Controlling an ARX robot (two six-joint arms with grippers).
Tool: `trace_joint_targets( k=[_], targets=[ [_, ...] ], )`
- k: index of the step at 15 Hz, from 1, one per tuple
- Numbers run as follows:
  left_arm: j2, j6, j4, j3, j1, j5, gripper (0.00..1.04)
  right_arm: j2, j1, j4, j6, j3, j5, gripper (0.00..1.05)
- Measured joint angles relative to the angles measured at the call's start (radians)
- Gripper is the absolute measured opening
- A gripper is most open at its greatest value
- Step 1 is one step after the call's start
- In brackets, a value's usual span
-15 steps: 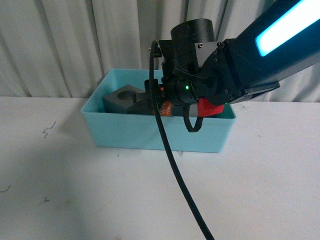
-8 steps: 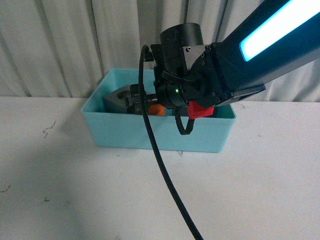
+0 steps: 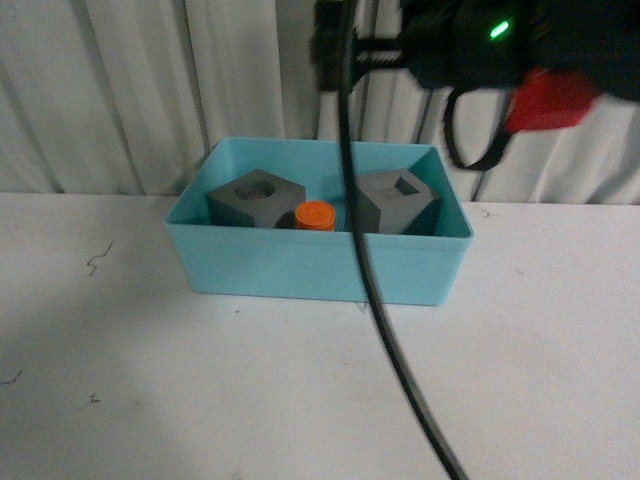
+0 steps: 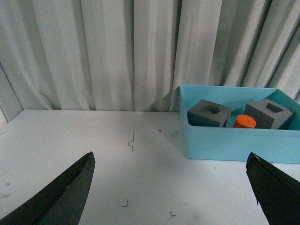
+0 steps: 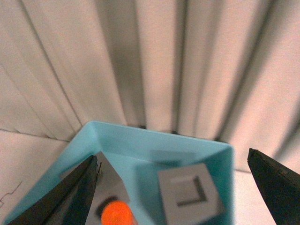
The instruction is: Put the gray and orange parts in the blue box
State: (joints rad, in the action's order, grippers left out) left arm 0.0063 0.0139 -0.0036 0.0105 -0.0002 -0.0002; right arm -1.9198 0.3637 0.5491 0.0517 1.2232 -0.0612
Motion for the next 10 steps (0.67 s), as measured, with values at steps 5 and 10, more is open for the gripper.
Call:
trace_joint_targets(
  k=[5,10],
  targets=[
    [0.000,0.000,0.000,0.000,0.000,0.000,0.98,0.975,-0.047,-0.444,0.113,-0.826,-0.193,0.98],
    [0.000,0.000,0.000,0.000,0.000,0.000,0.98,1.396,0.189,-0.771,0.410,-0.961,-0.472,0.97]
  ],
)
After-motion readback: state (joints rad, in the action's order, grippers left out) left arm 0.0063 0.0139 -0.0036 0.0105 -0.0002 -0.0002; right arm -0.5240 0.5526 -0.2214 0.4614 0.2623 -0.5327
